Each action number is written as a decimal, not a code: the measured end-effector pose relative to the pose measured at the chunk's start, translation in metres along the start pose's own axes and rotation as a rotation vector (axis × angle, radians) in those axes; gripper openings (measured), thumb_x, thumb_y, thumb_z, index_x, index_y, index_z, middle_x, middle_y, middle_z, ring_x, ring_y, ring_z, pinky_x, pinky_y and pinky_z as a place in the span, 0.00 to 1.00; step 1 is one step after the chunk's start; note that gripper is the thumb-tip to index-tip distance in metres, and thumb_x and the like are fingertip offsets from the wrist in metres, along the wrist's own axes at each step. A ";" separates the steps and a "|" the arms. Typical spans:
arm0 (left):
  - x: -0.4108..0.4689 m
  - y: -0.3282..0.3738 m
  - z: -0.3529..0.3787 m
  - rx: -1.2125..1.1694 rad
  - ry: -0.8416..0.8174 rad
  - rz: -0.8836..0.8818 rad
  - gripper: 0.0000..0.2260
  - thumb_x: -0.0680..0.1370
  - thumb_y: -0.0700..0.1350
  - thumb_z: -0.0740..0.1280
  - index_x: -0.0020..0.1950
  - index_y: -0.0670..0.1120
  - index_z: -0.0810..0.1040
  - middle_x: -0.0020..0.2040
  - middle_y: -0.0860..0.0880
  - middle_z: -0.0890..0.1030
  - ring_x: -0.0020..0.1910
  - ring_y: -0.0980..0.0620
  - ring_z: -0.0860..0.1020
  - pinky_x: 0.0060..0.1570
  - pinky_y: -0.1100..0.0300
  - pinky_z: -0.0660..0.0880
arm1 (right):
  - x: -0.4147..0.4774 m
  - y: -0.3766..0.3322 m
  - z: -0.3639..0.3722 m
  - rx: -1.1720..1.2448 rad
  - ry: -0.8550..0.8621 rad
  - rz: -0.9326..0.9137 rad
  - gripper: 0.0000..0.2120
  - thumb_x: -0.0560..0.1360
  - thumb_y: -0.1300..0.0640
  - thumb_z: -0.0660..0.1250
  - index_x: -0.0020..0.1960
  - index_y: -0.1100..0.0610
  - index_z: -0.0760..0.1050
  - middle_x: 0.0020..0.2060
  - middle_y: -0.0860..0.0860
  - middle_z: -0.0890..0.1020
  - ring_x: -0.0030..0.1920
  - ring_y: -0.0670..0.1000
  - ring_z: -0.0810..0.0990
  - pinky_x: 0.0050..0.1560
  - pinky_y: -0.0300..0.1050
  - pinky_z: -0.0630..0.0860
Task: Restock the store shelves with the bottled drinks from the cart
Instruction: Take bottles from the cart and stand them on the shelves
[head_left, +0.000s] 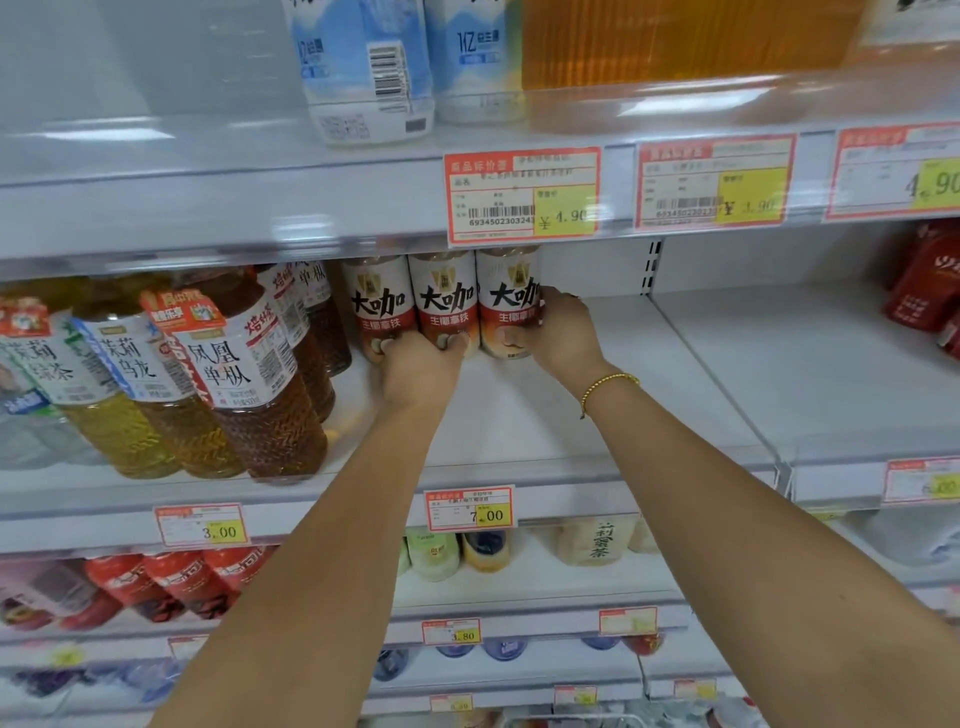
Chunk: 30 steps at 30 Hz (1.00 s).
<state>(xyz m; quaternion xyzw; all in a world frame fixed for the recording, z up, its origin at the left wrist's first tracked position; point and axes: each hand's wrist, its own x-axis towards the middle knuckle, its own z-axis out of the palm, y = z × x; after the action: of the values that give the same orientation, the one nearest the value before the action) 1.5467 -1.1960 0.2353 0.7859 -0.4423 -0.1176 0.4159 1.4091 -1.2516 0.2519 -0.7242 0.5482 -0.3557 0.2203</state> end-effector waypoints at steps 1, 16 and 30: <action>0.001 -0.001 0.001 0.008 0.009 0.009 0.23 0.73 0.57 0.67 0.52 0.36 0.78 0.49 0.38 0.82 0.50 0.38 0.79 0.49 0.54 0.76 | 0.000 -0.001 0.001 -0.004 0.008 0.027 0.27 0.66 0.54 0.75 0.61 0.62 0.71 0.59 0.58 0.78 0.60 0.58 0.75 0.55 0.45 0.71; -0.033 0.003 -0.027 -0.077 -0.038 0.160 0.14 0.76 0.51 0.65 0.50 0.40 0.80 0.43 0.45 0.82 0.42 0.46 0.79 0.44 0.58 0.77 | -0.046 -0.017 -0.021 -0.015 0.024 0.048 0.22 0.71 0.51 0.71 0.57 0.64 0.71 0.52 0.58 0.79 0.56 0.57 0.77 0.45 0.41 0.68; -0.306 -0.234 0.057 0.078 -0.813 -0.016 0.08 0.76 0.49 0.67 0.48 0.45 0.78 0.41 0.49 0.81 0.43 0.50 0.80 0.39 0.64 0.73 | -0.355 0.180 0.035 -0.113 -0.450 0.527 0.12 0.75 0.53 0.66 0.52 0.61 0.75 0.45 0.57 0.81 0.45 0.56 0.79 0.47 0.47 0.74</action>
<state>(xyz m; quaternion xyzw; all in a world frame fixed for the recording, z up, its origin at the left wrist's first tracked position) 1.4770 -0.9229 -0.0339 0.6942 -0.5686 -0.4048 0.1761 1.2685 -0.9708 0.0043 -0.6292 0.6729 -0.0872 0.3792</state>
